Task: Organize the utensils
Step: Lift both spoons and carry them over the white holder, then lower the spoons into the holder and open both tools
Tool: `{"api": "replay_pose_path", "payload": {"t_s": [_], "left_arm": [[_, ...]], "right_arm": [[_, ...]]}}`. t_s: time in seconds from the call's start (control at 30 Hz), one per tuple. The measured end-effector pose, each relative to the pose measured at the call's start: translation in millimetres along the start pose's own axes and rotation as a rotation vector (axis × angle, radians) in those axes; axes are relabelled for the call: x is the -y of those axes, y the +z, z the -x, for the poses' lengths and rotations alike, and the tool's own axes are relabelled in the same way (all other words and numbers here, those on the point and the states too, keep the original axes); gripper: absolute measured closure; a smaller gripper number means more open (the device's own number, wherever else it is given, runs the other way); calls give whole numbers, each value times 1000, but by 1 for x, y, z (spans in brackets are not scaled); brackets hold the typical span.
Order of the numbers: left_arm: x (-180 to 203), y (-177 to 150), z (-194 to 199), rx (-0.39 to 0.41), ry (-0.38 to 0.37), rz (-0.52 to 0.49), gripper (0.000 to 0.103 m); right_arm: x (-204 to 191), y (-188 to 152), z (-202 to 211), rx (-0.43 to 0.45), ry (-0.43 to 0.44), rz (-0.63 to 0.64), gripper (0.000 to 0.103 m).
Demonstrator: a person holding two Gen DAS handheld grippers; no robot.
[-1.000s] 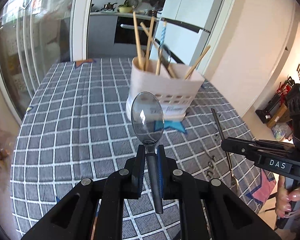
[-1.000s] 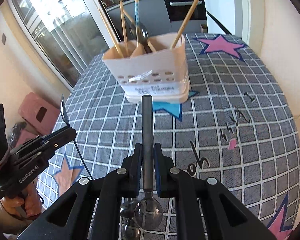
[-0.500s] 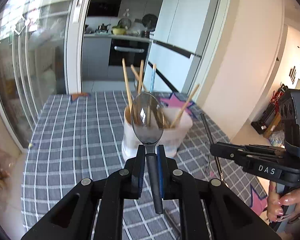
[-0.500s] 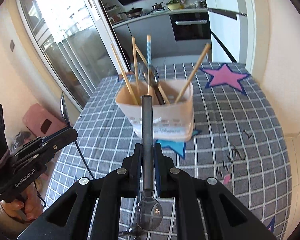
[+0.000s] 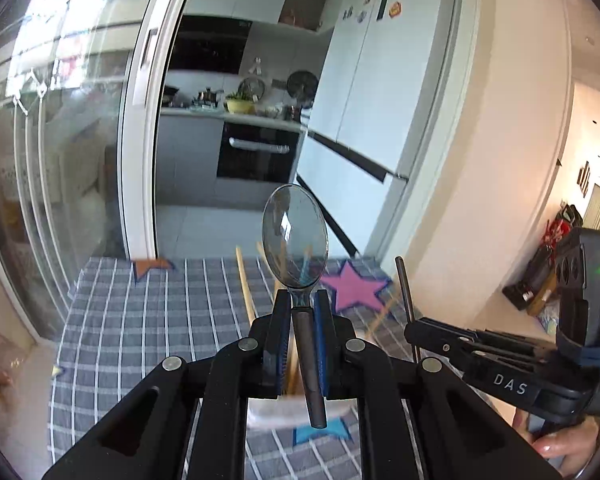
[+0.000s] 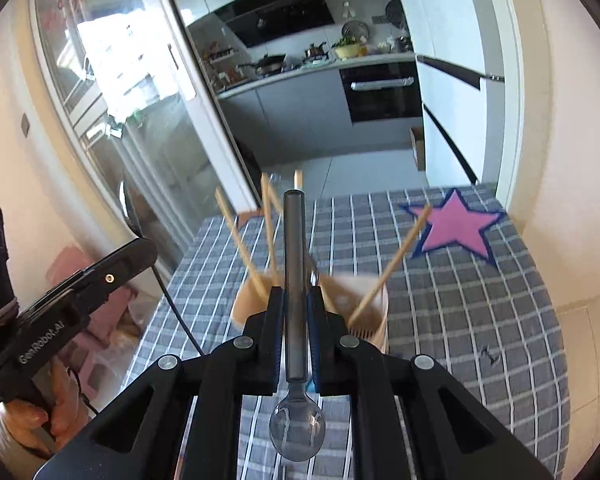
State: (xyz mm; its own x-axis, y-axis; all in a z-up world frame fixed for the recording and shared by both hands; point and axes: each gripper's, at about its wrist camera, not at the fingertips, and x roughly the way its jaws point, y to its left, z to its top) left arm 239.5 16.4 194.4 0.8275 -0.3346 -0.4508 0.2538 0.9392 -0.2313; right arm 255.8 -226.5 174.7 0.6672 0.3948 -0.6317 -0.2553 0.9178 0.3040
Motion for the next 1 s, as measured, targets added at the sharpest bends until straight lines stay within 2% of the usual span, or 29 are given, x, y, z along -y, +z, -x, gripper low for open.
{"api": "replay_pose_path", "payload": {"t_s": [0.23,0.37,0.6,1.0], "left_arm": [[-5,10,-37,20,42,8,59],[-5,-3,-60,1,62,-6,59],[1,-27,-86,8,98,-48,59],[2,-66,-108,-7,164,-101,59]], "right_arm": [[12,23,-34,89,-29,-31,90],[13,24,-56,122,-52,11,91],[18,6,-78,197,-99,93,91],[20,-31,-95,222,-148,188,91]]}}
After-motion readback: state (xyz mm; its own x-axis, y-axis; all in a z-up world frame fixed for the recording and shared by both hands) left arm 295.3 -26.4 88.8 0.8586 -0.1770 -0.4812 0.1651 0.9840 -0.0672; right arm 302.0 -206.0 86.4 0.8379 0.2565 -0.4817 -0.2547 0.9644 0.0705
